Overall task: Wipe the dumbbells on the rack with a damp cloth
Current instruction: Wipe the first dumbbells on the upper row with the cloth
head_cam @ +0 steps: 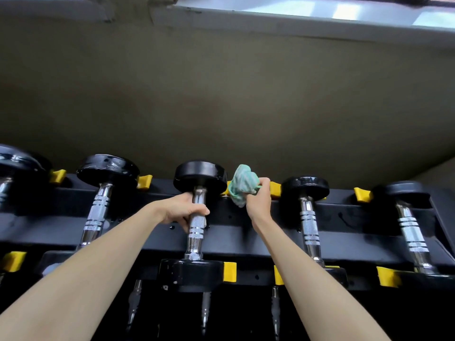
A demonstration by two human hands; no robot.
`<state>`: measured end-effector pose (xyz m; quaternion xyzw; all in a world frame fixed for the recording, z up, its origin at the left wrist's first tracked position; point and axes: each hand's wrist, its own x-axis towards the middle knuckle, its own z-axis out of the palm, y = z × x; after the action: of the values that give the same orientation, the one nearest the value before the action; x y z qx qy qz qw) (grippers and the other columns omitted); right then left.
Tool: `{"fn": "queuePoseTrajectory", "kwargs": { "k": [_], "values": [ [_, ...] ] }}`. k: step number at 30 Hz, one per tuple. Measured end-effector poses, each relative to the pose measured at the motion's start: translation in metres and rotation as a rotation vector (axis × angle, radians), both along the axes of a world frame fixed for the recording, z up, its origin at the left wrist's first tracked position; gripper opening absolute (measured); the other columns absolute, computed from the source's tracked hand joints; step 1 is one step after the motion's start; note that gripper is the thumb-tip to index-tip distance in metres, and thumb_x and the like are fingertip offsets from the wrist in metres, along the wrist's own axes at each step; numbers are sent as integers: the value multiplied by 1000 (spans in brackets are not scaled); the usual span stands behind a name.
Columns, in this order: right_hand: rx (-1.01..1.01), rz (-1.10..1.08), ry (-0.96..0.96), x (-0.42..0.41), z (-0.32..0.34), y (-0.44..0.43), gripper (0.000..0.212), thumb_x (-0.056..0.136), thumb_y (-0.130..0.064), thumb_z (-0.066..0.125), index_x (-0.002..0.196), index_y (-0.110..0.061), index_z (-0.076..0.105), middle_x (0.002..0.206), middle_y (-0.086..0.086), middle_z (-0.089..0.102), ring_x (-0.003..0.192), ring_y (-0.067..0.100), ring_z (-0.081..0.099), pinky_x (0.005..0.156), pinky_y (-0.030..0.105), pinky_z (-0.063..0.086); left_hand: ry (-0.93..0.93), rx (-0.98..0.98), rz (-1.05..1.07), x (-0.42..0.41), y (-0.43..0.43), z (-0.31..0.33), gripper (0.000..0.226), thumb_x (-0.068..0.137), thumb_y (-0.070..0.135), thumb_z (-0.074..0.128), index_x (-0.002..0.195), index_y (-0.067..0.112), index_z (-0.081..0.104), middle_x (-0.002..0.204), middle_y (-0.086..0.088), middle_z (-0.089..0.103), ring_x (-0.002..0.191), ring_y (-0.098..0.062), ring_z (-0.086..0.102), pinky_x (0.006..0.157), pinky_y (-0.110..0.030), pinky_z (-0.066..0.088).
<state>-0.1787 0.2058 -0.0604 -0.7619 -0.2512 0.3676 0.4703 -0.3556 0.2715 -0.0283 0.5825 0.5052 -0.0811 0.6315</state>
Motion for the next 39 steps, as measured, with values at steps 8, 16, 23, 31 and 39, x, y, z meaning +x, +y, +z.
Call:
{"fn": "queuePoseTrajectory", "kwargs": {
  "k": [8, 16, 23, 31, 39],
  "values": [
    [-137, 340, -306, -2, 2, 0, 36, 71, 14, 36, 91, -16, 34, 94, 15, 55, 77, 26, 44, 54, 30, 27, -43, -21, -12, -4, 2, -3, 16, 84, 17, 63, 86, 9, 49, 82, -13, 62, 59, -16, 61, 42, -23, 47],
    [-142, 445, -191, -3, 4, 9, 29, 76, 11, 41, 91, -13, 38, 90, 12, 52, 81, 24, 44, 61, 27, 34, -47, -20, -25, -3, 1, 0, 17, 82, 18, 64, 85, 9, 51, 79, -10, 63, 56, -13, 61, 42, -23, 48],
    [51, -13, 453, 26, 8, -14, 29, 69, 11, 52, 91, -7, 52, 85, 4, 58, 80, 17, 53, 66, 25, 44, -15, 10, -1, 0, -1, 0, 14, 89, 12, 58, 81, 10, 47, 62, -1, 58, 49, -8, 58, 44, -24, 48],
    [135, -107, 421, 16, 20, -30, 41, 80, 16, 49, 109, -12, 43, 94, -2, 53, 86, 11, 55, 73, 25, 51, 17, 52, 28, 11, -11, 6, 16, 88, 17, 61, 84, 11, 46, 66, -6, 57, 52, -14, 57, 41, -23, 47],
    [46, 119, 500, -24, 35, -62, 40, 76, 20, 43, 91, -13, 59, 90, 6, 63, 88, 22, 59, 73, 31, 52, -55, 55, 120, -7, -32, 15, 27, 91, 25, 60, 108, 8, 47, 80, -9, 65, 57, -12, 62, 56, -27, 55]
  ]
}}
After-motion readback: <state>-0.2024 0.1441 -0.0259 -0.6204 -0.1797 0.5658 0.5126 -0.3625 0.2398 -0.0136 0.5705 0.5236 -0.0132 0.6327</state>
